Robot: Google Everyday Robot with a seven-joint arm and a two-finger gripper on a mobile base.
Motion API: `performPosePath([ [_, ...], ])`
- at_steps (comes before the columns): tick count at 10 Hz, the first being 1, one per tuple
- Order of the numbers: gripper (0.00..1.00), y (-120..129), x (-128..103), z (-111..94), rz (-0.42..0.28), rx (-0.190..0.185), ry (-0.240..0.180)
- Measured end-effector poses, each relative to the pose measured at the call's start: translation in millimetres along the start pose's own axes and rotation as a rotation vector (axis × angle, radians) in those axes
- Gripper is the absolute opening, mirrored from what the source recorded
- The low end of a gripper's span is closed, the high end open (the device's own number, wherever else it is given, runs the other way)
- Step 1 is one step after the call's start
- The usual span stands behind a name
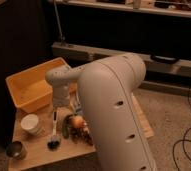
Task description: Place pepper in plastic cup
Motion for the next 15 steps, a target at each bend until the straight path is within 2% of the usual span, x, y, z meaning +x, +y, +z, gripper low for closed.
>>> performPosePath([
  [1,0.78,1,0,3,-0.004,-0.002,0.002],
  [3,0.61,2,3,8,-0.009,-0.005,0.007],
  [4,0.58,2,4,11,-0.009,-0.004,0.011],
  [10,0.58,-5,11,27,0.022,0.005,0.033],
  [15,0.58,-3,13,40,0.019,-0.008,0.057],
])
